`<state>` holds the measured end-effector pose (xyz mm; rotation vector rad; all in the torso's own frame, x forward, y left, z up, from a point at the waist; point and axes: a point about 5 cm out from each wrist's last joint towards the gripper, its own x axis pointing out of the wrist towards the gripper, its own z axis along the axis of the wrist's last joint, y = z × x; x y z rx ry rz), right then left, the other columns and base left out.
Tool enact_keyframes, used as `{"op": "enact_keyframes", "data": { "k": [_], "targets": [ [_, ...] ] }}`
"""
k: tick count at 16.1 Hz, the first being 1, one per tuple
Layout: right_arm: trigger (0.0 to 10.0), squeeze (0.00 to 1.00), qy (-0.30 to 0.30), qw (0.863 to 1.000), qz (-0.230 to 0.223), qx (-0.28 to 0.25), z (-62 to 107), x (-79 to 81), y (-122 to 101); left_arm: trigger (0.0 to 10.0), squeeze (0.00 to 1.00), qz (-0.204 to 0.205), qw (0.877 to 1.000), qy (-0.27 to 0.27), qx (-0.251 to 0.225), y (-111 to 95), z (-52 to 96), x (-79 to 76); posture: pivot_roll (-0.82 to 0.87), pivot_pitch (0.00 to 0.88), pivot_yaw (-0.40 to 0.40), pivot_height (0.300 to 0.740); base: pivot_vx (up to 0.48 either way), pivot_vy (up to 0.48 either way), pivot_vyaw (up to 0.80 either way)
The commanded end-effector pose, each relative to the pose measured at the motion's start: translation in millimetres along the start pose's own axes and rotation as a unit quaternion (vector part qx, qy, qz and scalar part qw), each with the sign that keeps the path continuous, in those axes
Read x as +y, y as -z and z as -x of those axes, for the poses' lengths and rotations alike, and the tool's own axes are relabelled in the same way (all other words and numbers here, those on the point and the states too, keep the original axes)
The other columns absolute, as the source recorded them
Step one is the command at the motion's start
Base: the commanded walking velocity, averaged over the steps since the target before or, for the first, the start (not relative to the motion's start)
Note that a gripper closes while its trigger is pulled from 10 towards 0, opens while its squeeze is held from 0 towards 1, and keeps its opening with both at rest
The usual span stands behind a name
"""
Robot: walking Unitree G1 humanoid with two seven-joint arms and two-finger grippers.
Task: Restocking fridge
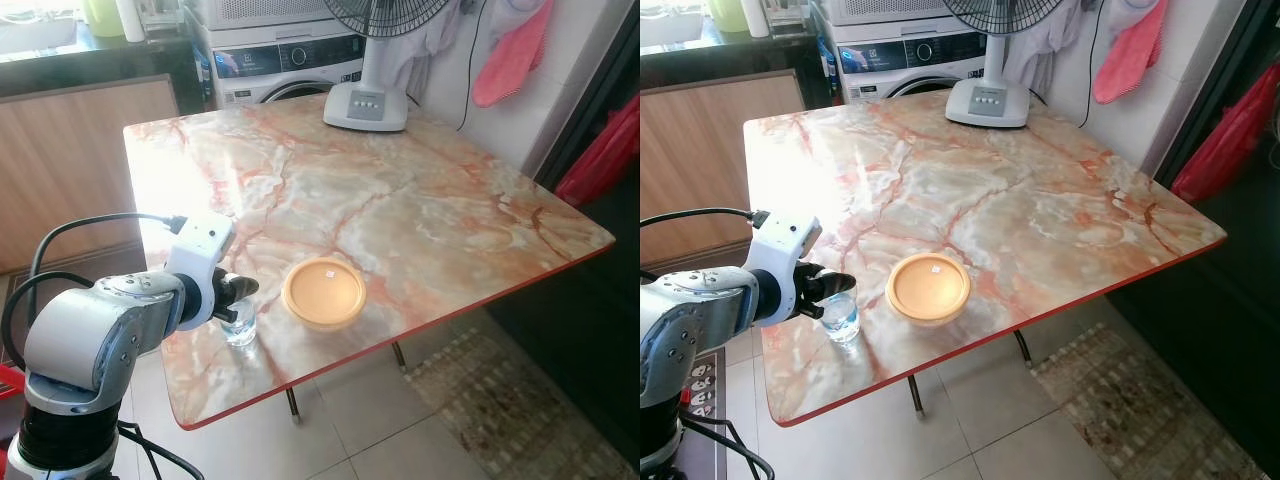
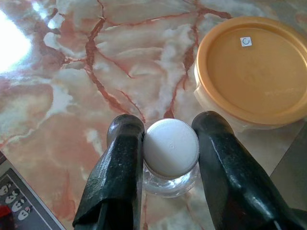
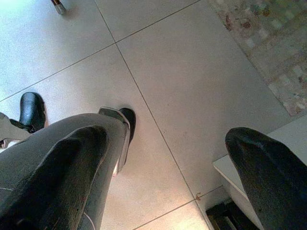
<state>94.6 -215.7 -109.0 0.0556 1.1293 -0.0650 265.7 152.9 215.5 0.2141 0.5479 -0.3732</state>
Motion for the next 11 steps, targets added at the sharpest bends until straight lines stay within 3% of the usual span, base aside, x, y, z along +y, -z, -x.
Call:
{"op": "enact_keyframes", "data": {
  "k": [1, 9, 11],
  "targets": [
    [10.0, 0.0, 0.002, 1.0, -0.002, 0.002, 0.5, -2.5, 0.8, 0.0, 0.0, 0.002, 1.0, -0.003, 0.004, 0.6, 0.9, 1.0, 0.22, 0.0, -0.038, 0.74, 0.0, 0.0, 0.0],
    [10.0, 0.0, 0.0, 1.0, 0.0, 0.003, 0.3, -2.5, -0.1, 0.0, 0.0, 0.002, 1.0, -0.019, 0.005, 2.5, 2.6, 6.0, 0.22, 0.0, -0.042, 0.74, 0.0, 0.0, 0.0],
    [10.0, 0.0, -0.001, 1.0, 0.0, 0.003, 0.3, -2.3, -0.3, 0.0, 0.0, 0.007, 0.999, -0.046, -0.005, -0.6, 4.9, 14.9, 0.22, 0.0, -0.043, 0.74, 0.0, 0.0, 0.0]
  ]
}}
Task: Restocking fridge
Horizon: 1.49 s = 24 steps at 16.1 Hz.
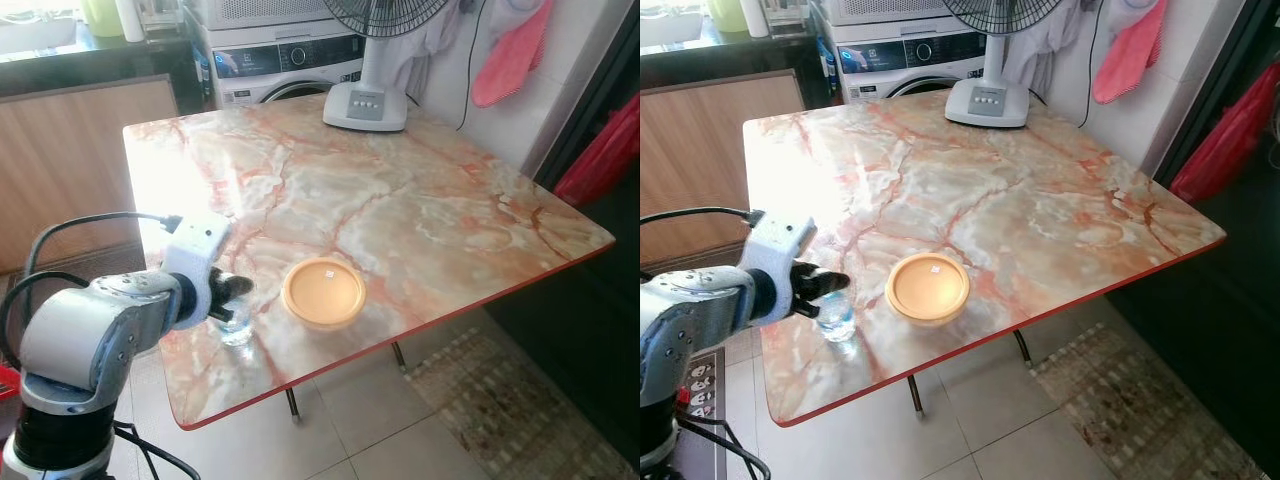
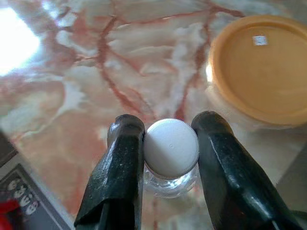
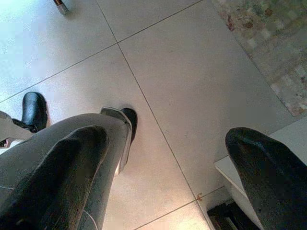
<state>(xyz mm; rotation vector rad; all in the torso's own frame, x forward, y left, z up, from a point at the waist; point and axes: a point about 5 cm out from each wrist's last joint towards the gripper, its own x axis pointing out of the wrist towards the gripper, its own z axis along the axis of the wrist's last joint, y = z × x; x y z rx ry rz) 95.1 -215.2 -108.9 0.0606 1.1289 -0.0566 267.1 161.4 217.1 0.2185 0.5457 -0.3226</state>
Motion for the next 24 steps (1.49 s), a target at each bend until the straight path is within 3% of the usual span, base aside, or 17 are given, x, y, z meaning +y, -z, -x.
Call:
{"op": "enact_keyframes", "data": {
  "k": [1, 3, 5, 7, 10, 11, 12, 13, 16, 18, 20, 22, 24],
  "targets": [
    [10.0, 0.0, 0.004, 1.0, 0.0, 0.003, 0.4, -2.8, 0.1, 0.0, 0.0, 0.006, 0.999, -0.034, -0.013, -3.7, 4.1, 11.9, 0.23, 0.0, -0.045, 0.74, 0.0, 0.0, 0.0],
    [10.0, 0.0, 0.003, 1.0, 0.0, 0.003, 0.3, -2.5, 0.0, 0.0, 0.0, 0.006, 0.998, -0.068, -0.017, -4.5, 9.2, 26.5, 0.23, 0.0, -0.046, 0.74, 0.0, 0.0, 0.0],
    [10.0, 0.0, 0.002, 1.0, 0.001, 0.003, 0.2, -2.0, -0.3, 0.0, 0.0, 0.022, 0.985, -0.171, -0.005, 5.8, 26.1, 68.2, 0.24, 0.0, -0.052, 0.74, 0.0, 0.0, 0.0],
    [10.0, 0.0, 0.001, 1.0, 0.003, 0.003, 0.1, -1.7, -0.5, 0.0, 0.0, 0.029, 0.972, -0.234, 0.019, 22.5, 36.5, 94.8, 0.24, 0.0, -0.053, 0.74, 0.0, 0.0, 0.0],
    [10.0, 0.0, 0.0, 1.0, 0.004, 0.003, 0.0, -1.8, -1.1, 0.0, 0.0, 0.063, 0.926, -0.365, 0.074, 77.8, 59.7, 143.6, 0.24, 0.0, -0.056, 0.74, 0.0, 0.0, 0.0],
    [10.0, 0.0, 0.0, 1.0, 0.004, 0.003, 0.0, -1.9, -1.2, 0.0, 0.0, 0.065, 0.921, -0.377, 0.078, 94.5, 58.8, 149.5, 0.25, 0.0, -0.06, 0.74, 0.0, 0.0, 0.0],
    [10.0, 0.0, -0.001, 1.0, 0.005, 0.003, 0.0, -2.0, -1.3, 2.2, 0.0, 0.071, 0.919, -0.38, 0.076, 109.4, 56.2, 150.8, 0.25, 0.0, -0.06, 0.74, 0.0, 0.0, 0.0],
    [10.0, 0.0, -0.002, 1.0, 0.009, 0.004, -0.1, -1.8, -1.3, 10.0, 0.0, 0.086, 0.926, -0.359, 0.081, 140.3, 46.8, 144.4, 0.24, 0.0, -0.057, 0.74, 0.0, 0.0, 0.0],
    [10.0, 0.0, 0.0, 1.0, 0.005, 0.003, 0.1, -2.2, -1.2, 10.0, 0.0, 0.124, 0.937, -0.314, 0.095, 204.4, 28.9, 119.9, 0.23, 0.0, -0.055, 0.74, 0.0, 0.0, 0.0],
    [10.0, 0.0, 0.0, 1.0, 0.005, 0.003, 0.4, -3.3, -0.9, 10.0, 0.0, 0.144, 0.932, -0.306, 0.128, 252.0, 20.3, 98.7, 0.22, 0.0, -0.058, 0.74, 0.0, 0.0, 0.0],
    [10.0, 0.0, 0.0, 1.0, 0.009, 0.004, 0.5, -4.0, -1.1, 10.0, 0.0, 0.163, 0.928, -0.304, 0.141, 286.0, 13.6, 79.4, 0.22, 0.0, -0.068, 0.74, 0.0, 0.0, 0.0],
    [10.0, 0.0, 0.0, 1.0, 0.011, 0.004, 0.6, -4.9, -1.5, 10.0, 0.0, 0.164, 0.929, -0.292, 0.158, 307.5, 6.0, 61.4, 0.22, 0.0, -0.072, 0.74, 0.0, 0.0, 0.0],
    [10.0, 0.0, 0.001, 1.0, 0.013, 0.003, 0.7, -6.1, -2.4, 10.0, 0.0, 0.074, 0.934, -0.305, 0.173, 319.3, -4.4, 49.4, 0.21, 0.0, -0.079, 0.74, 0.0, 0.0, 0.0]
  ]
}}
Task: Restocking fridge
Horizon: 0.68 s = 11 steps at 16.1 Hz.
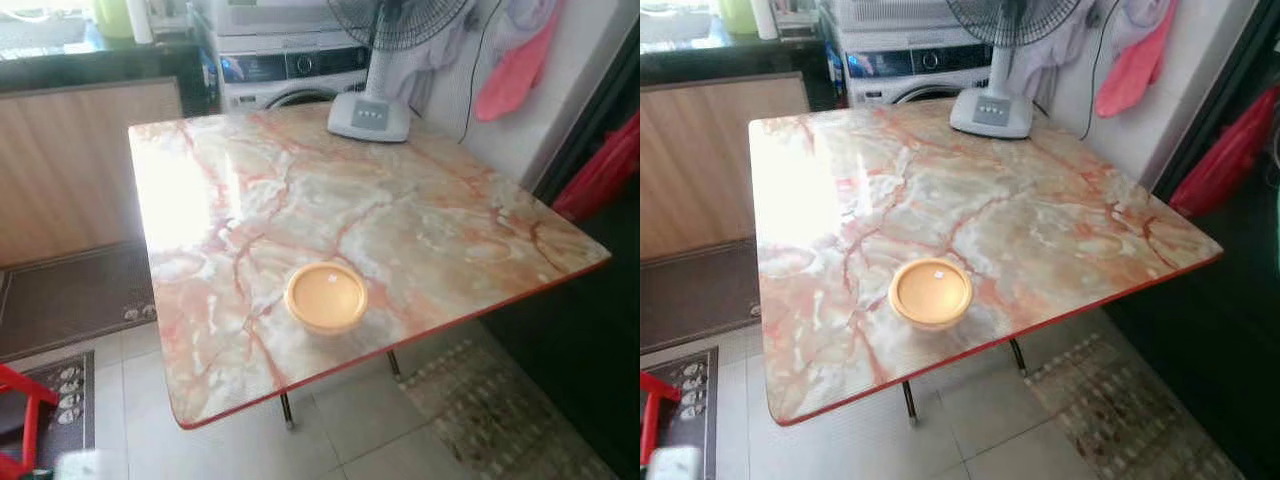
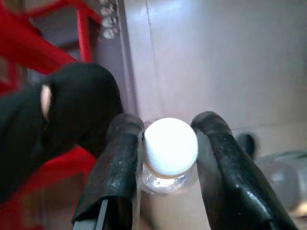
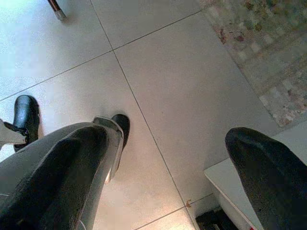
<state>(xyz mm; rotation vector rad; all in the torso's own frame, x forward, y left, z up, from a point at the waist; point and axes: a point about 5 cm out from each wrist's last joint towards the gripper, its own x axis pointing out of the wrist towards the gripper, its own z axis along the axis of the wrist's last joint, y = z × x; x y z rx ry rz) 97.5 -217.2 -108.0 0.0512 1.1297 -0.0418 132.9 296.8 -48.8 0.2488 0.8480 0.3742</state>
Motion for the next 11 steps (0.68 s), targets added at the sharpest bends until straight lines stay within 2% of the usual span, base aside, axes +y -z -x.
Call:
{"op": "enact_keyframes", "data": {
  "k": [1, 2, 3, 5, 7, 8, 9, 11],
  "targets": [
    [10.0, 0.0, 0.005, 1.0, 0.007, 0.002, 0.9, -4.4, 0.1, 10.0, 0.0, -0.047, 0.999, -0.02, -0.018, -3.1, -3.5, -2.2, 0.21, 0.0, -0.078, 0.74, 0.0, 0.0, 0.0],
    [10.0, 0.0, 0.005, 1.0, 0.007, 0.002, 0.9, -4.5, 0.0, 10.0, 0.0, -0.056, 0.998, -0.025, -0.017, -1.6, -4.8, -3.4, 0.21, 0.0, -0.078, 0.74, 0.0, 0.0, 0.0],
    [10.0, 0.0, 0.005, 1.0, 0.006, 0.002, 0.8, -4.6, -0.1, 10.0, 0.0, -0.042, 0.999, -0.017, -0.003, 2.6, -6.4, -7.1, 0.21, 0.0, -0.077, 0.74, 0.0, 0.0, 0.0],
    [10.0, 0.0, 0.008, 1.0, 0.001, 0.0, 0.8, -4.6, -0.2, 10.0, 0.0, -0.016, 0.999, 0.029, -0.008, 7.1, -7.2, -22.7, 0.19, 0.0, -0.07, 0.74, 0.0, 0.0, 0.0],
    [10.0, 0.0, 0.006, 1.0, 0.001, -0.001, 0.6, -4.0, -0.8, 10.0, 0.0, -0.022, 0.997, 0.08, -0.003, 10.0, -7.2, -41.2, 0.19, 0.0, -0.073, 0.74, 0.0, 0.0, 0.0],
    [10.0, 0.0, 0.006, 1.0, 0.002, -0.002, 0.6, -3.9, -1.0, 10.0, 0.0, -0.016, 0.997, 0.082, -0.001, 9.3, -8.0, -44.5, 0.19, 0.0, -0.074, 0.74, 0.0, 0.0, 0.0],
    [10.0, 0.0, 0.005, 1.0, 0.003, -0.002, 0.6, -4.2, -1.5, 10.0, 0.0, 0.013, 0.996, 0.085, 0.005, 7.5, -9.6, -50.6, 0.19, 0.0, -0.075, 0.74, 0.0, 0.0, 0.0],
    [10.0, 0.0, 0.005, 1.0, 0.0, -0.004, 0.7, -4.2, -1.5, 10.0, 0.0, 0.008, 0.996, 0.093, 0.008, 7.9, -9.8, -53.8, 0.17, 0.0, -0.067, 0.74, 0.0, 0.0, 0.0]
  ]
}}
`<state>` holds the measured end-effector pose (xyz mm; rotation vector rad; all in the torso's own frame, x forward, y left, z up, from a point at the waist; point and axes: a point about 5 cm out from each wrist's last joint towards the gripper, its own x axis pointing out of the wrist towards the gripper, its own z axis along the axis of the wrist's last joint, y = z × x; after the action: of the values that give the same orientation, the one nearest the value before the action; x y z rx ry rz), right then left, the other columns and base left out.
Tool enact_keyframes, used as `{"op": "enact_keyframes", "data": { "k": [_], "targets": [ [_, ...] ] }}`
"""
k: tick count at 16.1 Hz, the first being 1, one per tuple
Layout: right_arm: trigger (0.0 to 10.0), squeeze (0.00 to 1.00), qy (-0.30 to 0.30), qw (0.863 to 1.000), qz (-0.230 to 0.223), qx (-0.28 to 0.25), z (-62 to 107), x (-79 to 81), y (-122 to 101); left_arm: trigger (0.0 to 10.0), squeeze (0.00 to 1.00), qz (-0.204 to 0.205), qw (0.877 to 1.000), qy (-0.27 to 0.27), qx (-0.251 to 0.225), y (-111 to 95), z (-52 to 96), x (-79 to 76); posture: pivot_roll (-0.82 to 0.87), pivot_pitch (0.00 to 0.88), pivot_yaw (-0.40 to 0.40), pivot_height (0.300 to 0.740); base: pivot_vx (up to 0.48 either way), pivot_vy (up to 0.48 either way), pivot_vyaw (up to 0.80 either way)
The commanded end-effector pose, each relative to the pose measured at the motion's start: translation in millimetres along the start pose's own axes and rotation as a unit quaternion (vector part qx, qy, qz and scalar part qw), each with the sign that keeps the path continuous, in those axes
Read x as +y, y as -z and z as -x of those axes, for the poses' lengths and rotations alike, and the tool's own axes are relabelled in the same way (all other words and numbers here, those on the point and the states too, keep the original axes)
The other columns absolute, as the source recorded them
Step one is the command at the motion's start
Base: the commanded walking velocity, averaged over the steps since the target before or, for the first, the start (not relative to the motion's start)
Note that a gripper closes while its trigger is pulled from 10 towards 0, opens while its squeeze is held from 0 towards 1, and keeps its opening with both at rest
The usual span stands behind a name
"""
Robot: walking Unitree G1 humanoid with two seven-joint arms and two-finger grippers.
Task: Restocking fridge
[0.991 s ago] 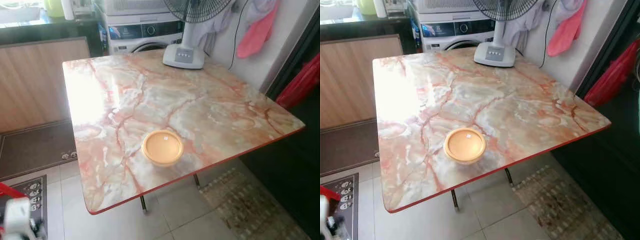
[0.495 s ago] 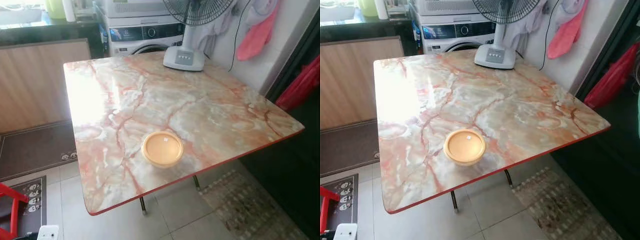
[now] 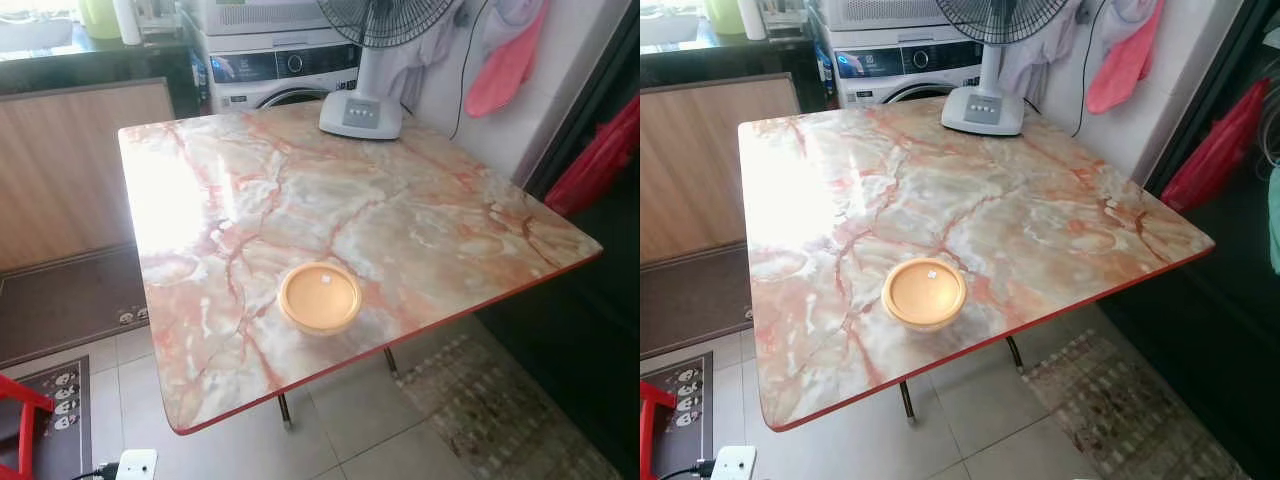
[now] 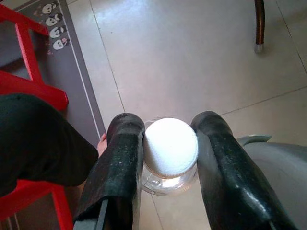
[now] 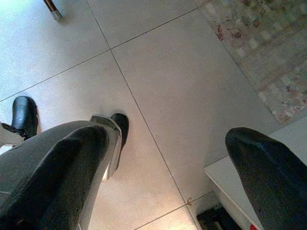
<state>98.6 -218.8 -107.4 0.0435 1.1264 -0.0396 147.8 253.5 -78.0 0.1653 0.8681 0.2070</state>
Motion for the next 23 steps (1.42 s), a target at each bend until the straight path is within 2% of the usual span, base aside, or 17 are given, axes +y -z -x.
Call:
{"op": "enact_keyframes", "data": {
  "k": [1, 4, 12, 23],
  "targets": [
    [10.0, 0.0, 0.004, 1.0, -0.005, -0.003, 0.6, -2.8, -0.1, 10.0, 0.0, 0.001, 1.0, 0.006, 0.006, 3.6, 0.6, -1.9, 0.17, 0.0, -0.067, 0.74, 0.0, 0.0, 0.0],
    [10.0, 0.0, 0.005, 1.0, -0.011, -0.006, 1.0, -3.5, 0.4, 10.0, 0.0, -0.008, 1.0, 0.013, 0.006, 5.0, 0.4, -7.7, 0.17, 0.0, -0.07, 0.74, 0.0, 0.0, 0.0],
    [10.0, 0.0, 0.005, 1.0, -0.016, -0.004, 1.1, -1.4, 3.1, 10.0, 0.0, 0.029, 0.999, 0.007, 0.024, 11.7, 1.6, -7.0, 0.17, 0.0, -0.054, 0.74, 0.0, 0.0, 0.0],
    [10.0, 0.0, 0.006, 1.0, -0.011, -0.006, 1.5, -1.2, 4.1, 10.0, 0.0, 0.047, 0.998, 0.005, 0.034, 14.2, 1.7, -10.3, 0.15, 0.0, -0.045, 0.74, 0.0, 0.32, 0.0]
  ]
}}
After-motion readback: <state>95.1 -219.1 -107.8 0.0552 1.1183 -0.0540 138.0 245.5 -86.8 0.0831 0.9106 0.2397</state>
